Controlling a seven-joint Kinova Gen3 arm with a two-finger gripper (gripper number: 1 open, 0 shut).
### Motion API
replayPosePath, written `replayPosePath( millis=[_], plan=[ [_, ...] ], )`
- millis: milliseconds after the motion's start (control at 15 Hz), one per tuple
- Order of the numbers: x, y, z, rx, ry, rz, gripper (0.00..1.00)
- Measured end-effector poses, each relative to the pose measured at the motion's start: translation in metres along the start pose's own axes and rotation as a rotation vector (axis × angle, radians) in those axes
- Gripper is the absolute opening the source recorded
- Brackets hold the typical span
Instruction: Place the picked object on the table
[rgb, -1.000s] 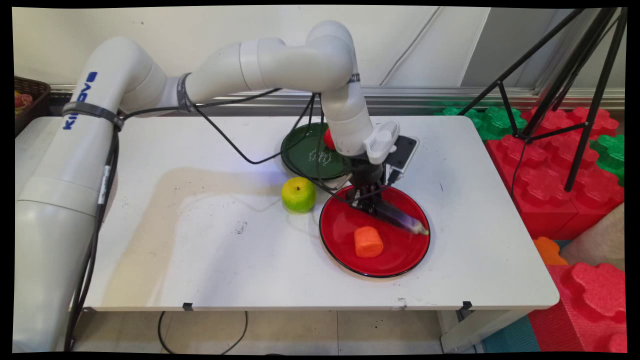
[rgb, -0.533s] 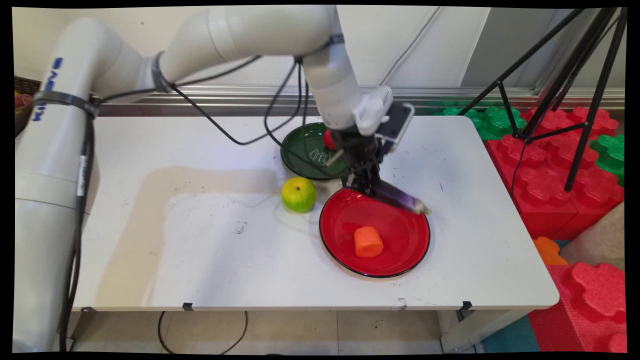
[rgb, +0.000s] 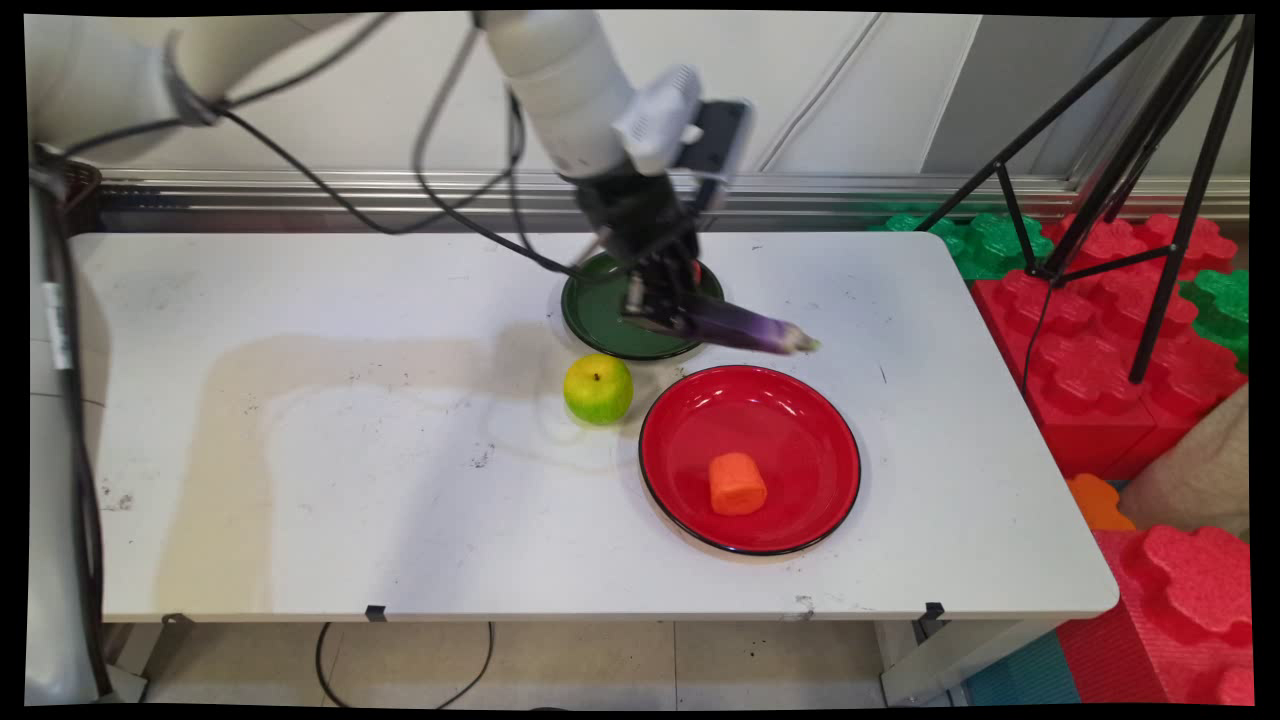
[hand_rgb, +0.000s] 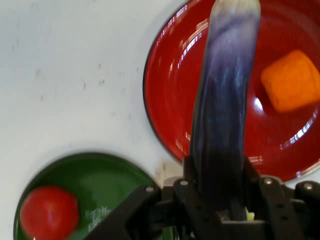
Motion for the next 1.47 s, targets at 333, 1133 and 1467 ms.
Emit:
replayPosePath(
  millis=[333,1133,1467],
  plan=[
    [-0.037,0.012,-0.042,0.026,-0.056,-0.041,0.00],
    [-0.151,0.025,-0.055,-0.013,-0.257,0.029,0.00],
    [-0.183,0.021,-0.034,-0.059,-0.281,0.073,0.00]
  ],
)
